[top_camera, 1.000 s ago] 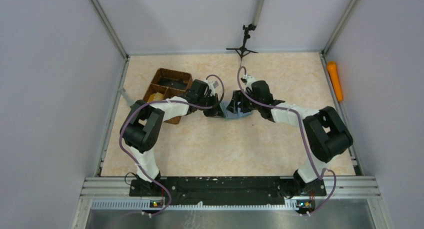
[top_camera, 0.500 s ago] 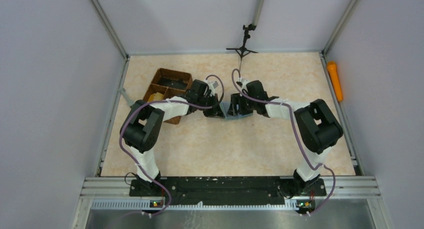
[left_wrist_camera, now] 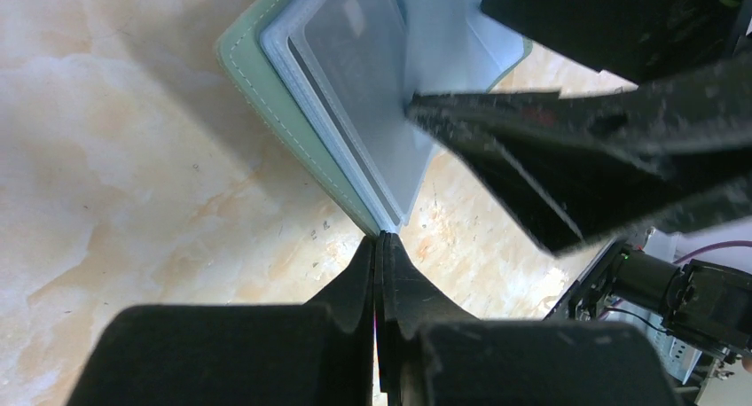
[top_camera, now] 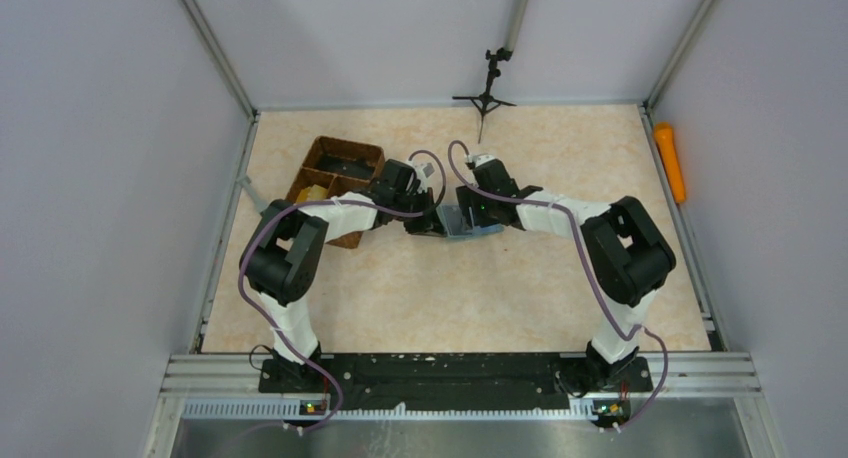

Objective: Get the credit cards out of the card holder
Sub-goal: Remove the credit card from the card holder.

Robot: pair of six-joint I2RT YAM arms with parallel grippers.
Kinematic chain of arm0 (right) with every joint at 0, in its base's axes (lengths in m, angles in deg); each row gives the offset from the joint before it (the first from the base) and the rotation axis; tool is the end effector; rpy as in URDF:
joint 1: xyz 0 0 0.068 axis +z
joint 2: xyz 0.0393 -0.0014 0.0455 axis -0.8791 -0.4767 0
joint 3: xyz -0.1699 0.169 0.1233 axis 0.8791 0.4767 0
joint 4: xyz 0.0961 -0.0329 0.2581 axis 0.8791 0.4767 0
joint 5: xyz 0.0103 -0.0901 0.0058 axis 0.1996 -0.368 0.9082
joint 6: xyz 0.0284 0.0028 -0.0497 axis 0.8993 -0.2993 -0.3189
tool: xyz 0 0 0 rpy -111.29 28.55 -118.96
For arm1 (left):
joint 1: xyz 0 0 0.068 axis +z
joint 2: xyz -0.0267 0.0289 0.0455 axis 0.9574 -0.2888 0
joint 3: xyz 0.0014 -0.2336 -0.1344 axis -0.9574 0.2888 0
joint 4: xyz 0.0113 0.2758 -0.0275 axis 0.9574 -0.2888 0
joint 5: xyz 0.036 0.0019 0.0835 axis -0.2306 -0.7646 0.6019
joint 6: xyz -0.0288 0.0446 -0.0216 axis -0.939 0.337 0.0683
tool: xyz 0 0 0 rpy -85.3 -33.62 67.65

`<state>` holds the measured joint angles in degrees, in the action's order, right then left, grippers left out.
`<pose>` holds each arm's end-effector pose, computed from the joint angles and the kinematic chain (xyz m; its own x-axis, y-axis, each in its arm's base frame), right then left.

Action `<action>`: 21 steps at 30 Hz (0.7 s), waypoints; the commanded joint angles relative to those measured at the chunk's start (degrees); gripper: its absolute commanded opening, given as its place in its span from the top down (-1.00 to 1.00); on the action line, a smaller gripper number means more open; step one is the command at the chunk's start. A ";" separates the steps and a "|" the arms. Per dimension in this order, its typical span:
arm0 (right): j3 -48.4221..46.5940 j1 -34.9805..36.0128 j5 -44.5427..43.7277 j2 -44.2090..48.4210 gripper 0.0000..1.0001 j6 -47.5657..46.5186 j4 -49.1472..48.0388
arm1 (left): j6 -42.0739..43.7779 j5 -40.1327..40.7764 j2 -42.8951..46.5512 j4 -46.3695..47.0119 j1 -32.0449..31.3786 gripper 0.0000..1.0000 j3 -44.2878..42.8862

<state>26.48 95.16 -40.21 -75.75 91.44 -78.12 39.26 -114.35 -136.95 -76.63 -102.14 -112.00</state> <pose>0.3286 0.2187 0.1524 -0.7501 -0.1861 -0.6346 -0.3730 0.9115 0.1735 0.3358 -0.2082 0.1443 -0.9282 -0.0086 -0.3719 0.2572 0.7073 -0.6584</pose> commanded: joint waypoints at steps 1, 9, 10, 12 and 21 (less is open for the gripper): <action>-1.80 0.48 -18.23 -1.01 -0.32 0.92 7.02 | 0.35 -1.37 0.91 2.23 0.02 1.00 -0.96; 4.89 -3.53 -25.72 9.17 -0.28 6.90 3.33 | 0.35 -1.24 0.97 2.17 0.01 1.00 -1.00; 6.60 -4.59 -25.31 11.27 -0.28 7.33 1.88 | 0.35 -1.24 0.97 2.13 0.03 1.00 -0.95; 9.66 -5.72 -24.39 15.33 -0.28 7.66 -1.03 | 0.28 -1.35 0.97 2.25 0.02 1.00 -1.01; 17.71 -5.94 4.38 22.23 -0.29 2.48 -18.75 | 0.35 -1.27 0.71 2.15 0.01 1.00 -1.10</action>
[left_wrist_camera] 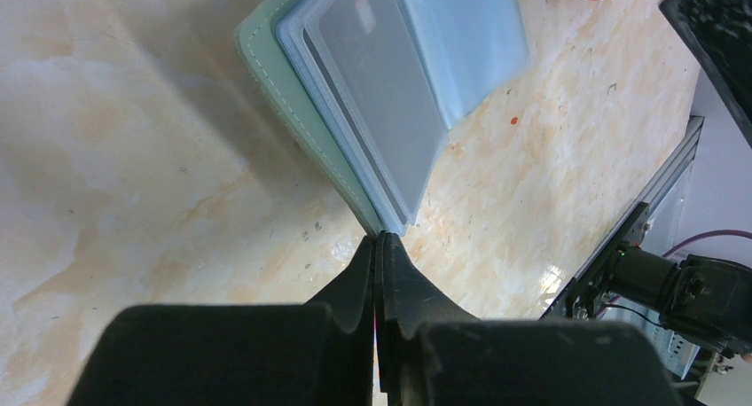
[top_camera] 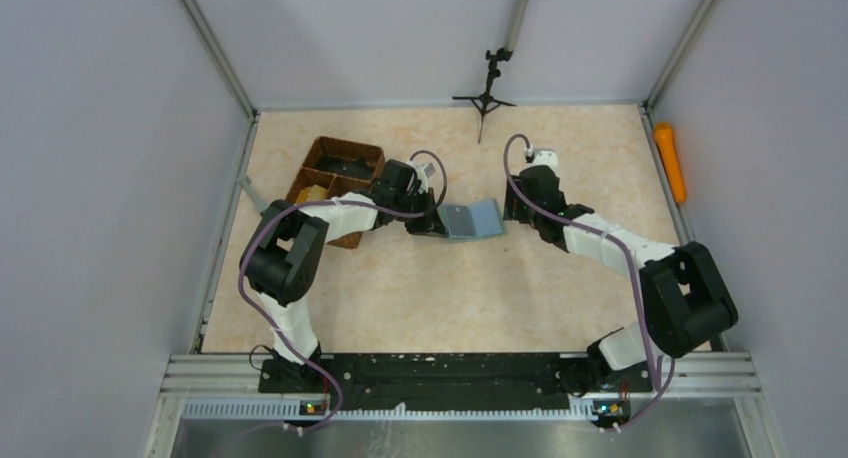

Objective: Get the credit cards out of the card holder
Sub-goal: Remove the credit card from the card holder.

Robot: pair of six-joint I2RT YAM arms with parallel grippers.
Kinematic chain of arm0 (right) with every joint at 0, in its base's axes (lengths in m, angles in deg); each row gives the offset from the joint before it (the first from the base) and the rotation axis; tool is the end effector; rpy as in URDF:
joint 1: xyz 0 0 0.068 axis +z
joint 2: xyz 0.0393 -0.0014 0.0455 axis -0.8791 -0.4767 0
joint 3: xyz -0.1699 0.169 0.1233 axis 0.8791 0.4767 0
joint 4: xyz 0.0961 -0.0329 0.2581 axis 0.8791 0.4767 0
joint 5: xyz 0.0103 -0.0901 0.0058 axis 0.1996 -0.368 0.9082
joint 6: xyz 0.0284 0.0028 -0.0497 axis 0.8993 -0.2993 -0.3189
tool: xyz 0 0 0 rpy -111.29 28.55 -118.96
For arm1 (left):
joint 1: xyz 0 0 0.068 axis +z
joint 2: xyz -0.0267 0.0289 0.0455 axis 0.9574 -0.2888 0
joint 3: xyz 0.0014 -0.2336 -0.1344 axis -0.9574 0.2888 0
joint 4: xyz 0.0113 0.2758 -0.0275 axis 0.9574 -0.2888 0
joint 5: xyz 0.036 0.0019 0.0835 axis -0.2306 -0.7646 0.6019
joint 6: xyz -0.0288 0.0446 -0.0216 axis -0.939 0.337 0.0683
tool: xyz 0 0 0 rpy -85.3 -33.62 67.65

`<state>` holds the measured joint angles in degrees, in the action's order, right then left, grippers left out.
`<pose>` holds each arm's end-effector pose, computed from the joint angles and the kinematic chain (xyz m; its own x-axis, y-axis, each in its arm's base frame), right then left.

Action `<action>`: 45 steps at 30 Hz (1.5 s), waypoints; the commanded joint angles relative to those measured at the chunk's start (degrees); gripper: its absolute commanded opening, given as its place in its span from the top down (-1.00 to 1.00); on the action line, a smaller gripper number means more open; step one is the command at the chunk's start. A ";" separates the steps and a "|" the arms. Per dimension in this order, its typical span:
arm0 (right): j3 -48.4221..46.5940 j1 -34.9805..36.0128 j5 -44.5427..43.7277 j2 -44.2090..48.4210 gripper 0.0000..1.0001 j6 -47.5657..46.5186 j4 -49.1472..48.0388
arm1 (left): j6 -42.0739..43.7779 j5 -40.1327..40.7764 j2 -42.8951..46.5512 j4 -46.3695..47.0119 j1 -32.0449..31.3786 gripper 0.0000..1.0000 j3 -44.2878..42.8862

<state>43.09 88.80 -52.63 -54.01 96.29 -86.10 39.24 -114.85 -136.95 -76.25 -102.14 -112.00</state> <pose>0.2918 0.1408 0.1993 -0.5887 0.0716 -0.8052 -0.0999 0.9820 0.1603 0.3360 -0.2086 0.1450 -0.9274 -0.0068 -0.3741 0.2627 0.6999 -0.6641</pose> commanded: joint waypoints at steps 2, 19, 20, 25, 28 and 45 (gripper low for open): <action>0.90 0.57 23.50 -1.26 -0.29 -2.43 -12.87 | 0.37 -0.87 0.70 1.76 0.01 1.00 -1.05; -12.56 3.64 32.30 -20.39 -0.42 -4.26 -0.25 | 0.37 -0.92 0.79 1.82 0.01 1.00 -1.09; -13.13 3.94 31.27 -20.78 -0.38 -4.61 0.17 | 0.37 -0.90 0.79 1.82 0.01 1.00 -1.05; -16.03 5.39 26.77 -23.15 -0.06 -6.30 5.39 | 0.39 -0.80 0.80 1.79 0.02 1.00 -1.11; -17.44 6.62 23.28 -24.09 -0.05 -7.93 7.98 | 0.37 -0.76 0.84 1.76 0.01 1.00 -1.11; -18.14 7.33 6.54 -22.95 1.00 -5.95 12.16 | 0.46 -0.50 0.93 1.58 0.06 1.00 -0.97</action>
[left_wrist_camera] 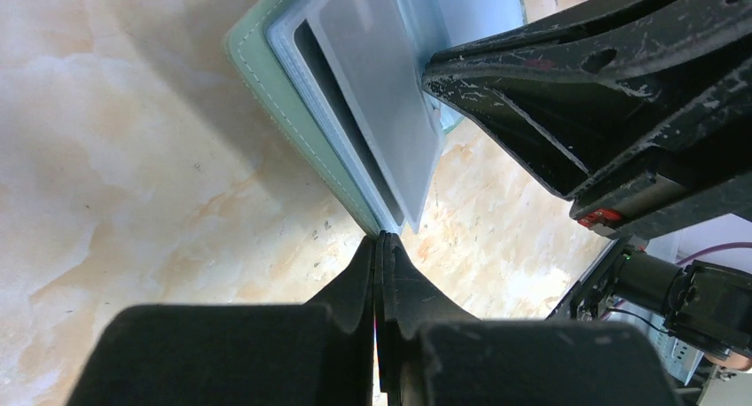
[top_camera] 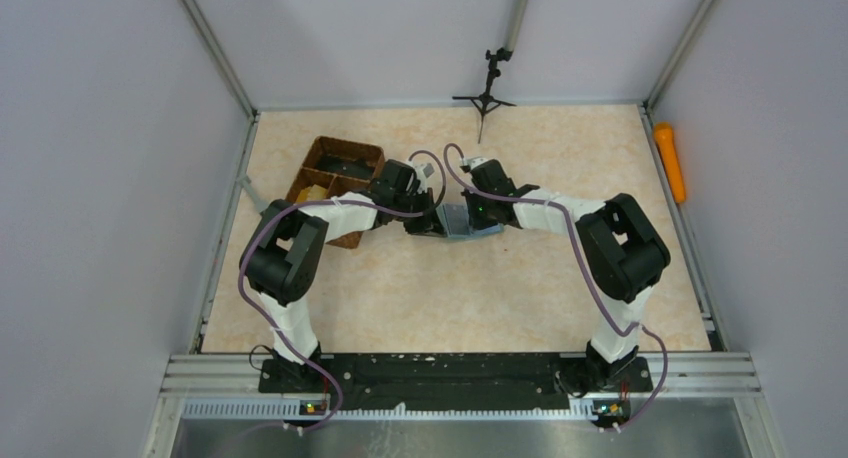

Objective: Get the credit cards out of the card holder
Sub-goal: Remove the credit card from the card holder.

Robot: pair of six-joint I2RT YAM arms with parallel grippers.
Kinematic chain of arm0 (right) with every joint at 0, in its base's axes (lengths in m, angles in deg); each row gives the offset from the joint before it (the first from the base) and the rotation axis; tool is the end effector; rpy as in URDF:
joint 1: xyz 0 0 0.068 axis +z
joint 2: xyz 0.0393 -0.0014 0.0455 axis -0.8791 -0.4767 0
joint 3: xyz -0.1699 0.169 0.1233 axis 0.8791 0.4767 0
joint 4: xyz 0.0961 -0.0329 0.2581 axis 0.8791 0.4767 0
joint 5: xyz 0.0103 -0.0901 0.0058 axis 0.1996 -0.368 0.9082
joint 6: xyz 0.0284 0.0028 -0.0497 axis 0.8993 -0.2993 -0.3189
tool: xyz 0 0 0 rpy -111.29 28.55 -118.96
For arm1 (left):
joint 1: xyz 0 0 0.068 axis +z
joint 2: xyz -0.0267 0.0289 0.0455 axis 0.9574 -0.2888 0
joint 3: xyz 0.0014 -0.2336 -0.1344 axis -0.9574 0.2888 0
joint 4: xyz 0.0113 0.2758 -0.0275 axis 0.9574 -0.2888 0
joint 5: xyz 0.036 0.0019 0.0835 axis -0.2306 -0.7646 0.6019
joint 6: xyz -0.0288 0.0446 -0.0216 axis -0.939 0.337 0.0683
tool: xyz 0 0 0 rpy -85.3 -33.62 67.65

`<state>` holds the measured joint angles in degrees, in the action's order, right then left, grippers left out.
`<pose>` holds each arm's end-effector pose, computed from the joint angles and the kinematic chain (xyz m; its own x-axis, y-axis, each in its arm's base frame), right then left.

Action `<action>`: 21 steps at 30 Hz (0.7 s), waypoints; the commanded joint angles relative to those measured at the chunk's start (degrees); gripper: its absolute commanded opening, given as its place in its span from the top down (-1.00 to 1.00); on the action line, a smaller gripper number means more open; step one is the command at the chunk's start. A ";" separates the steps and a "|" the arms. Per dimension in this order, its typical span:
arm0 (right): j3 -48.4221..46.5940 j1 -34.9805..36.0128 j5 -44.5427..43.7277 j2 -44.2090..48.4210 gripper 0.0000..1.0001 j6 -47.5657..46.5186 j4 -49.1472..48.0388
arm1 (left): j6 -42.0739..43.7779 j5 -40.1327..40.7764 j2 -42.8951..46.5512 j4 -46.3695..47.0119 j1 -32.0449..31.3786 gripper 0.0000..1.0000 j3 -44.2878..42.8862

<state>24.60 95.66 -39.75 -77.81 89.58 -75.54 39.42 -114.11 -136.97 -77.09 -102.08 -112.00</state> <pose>0.3301 0.2243 0.1457 -0.7614 -0.2395 -0.6024 -0.4031 0.9027 0.1506 0.3355 -0.2074 0.1436 -0.9296 -0.0077 -0.3684 0.2533 0.7128 -0.6540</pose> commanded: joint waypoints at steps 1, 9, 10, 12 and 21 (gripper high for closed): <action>0.67 0.31 -6.46 1.26 1.00 1.08 1.22 | 0.28 -1.22 0.86 2.44 -0.05 1.00 -1.06; 5.94 -4.44 -2.86 6.46 1.00 4.79 -3.80 | 0.32 -0.67 1.23 2.16 0.00 1.00 -0.97; 6.49 -5.18 -1.34 6.81 1.00 5.16 -4.43 | 0.37 -0.61 1.36 2.20 0.04 1.00 -0.87; 6.55 -6.10 0.92 6.39 1.00 5.42 -4.42 | 0.24 -0.51 1.74 2.71 0.10 1.00 -0.55; 3.27 -6.36 3.21 1.12 1.00 5.66 -0.82 | -1.60 -4.27 -0.32 7.05 0.93 0.03 0.19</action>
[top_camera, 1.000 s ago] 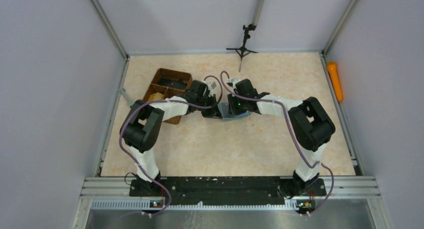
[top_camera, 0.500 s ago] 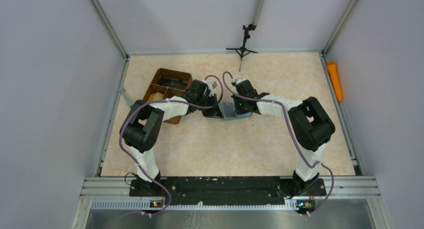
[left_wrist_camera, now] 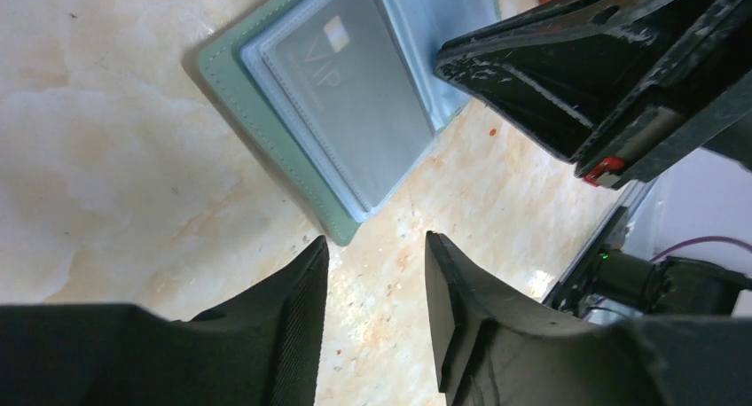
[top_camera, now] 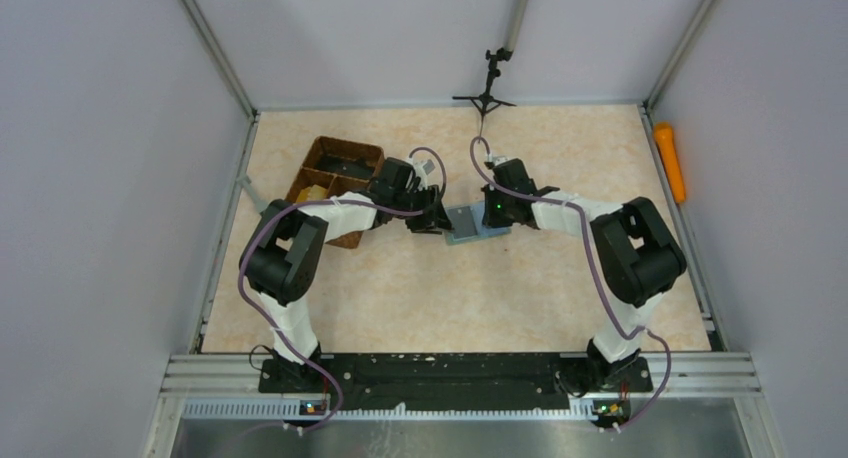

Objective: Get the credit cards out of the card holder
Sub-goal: Remove the credit card from the card holder.

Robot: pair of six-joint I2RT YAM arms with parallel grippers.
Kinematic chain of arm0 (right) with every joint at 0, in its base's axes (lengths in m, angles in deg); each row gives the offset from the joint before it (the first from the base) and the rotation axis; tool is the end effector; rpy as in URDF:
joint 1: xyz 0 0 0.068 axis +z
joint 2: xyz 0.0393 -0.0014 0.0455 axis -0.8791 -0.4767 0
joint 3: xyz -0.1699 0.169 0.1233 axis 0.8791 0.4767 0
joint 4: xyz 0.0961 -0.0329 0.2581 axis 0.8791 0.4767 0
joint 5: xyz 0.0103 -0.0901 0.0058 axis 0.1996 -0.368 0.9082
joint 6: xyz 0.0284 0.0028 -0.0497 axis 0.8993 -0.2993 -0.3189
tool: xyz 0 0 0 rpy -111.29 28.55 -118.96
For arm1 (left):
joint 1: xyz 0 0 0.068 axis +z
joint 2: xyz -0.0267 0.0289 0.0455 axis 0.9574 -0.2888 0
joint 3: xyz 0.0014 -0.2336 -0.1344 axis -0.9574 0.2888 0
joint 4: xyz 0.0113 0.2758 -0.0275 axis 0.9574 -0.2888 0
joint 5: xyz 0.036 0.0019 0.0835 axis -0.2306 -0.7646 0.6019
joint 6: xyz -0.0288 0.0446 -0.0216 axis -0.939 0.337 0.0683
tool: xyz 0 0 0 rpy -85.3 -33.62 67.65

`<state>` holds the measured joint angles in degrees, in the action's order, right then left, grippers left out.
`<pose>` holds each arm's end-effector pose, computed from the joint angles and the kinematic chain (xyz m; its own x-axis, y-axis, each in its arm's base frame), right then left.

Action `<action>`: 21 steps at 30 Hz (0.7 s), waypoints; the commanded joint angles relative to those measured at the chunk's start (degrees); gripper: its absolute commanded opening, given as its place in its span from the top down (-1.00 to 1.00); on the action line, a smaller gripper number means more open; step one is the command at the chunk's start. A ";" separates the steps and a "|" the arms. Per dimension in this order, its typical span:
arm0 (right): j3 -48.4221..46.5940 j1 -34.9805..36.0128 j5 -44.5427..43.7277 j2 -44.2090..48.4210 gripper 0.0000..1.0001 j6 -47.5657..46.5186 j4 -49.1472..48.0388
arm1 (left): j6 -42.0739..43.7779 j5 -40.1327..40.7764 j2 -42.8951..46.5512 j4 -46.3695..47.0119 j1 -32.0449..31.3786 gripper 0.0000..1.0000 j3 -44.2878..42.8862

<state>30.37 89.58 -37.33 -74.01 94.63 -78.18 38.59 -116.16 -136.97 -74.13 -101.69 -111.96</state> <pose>0.3333 0.1801 0.1428 -0.8074 -0.0752 -0.5852 -0.2590 0.9364 0.2369 0.3394 -0.2079 0.1477 -0.9216 -0.0197 -0.3877 0.2734 0.6762 -0.6842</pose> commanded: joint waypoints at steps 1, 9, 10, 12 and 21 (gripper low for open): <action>-2.97 -0.28 0.89 -3.33 1.00 0.66 2.39 | -0.88 -2.34 -0.92 4.04 0.52 -0.04 -0.21; -4.95 -0.28 0.86 -5.93 1.00 0.36 5.04 | -1.72 5.93 -4.23 -5.68 1.58 -0.25 -3.19; -4.92 -0.28 0.94 -5.89 1.00 0.35 5.03 | -2.01 5.64 -4.52 -5.68 1.62 -0.26 -3.30; -4.87 -0.27 0.99 -5.83 1.00 0.40 4.89 | -3.10 3.81 -5.39 -4.54 1.68 -0.24 -3.35; -5.57 -0.28 1.44 -7.70 1.00 1.01 5.54 | -8.26 -6.59 -8.90 8.90 1.40 0.14 -1.78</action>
<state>25.65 89.56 -35.88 -77.81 95.44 -75.87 32.79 -118.79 -143.57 -72.34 -100.11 -114.60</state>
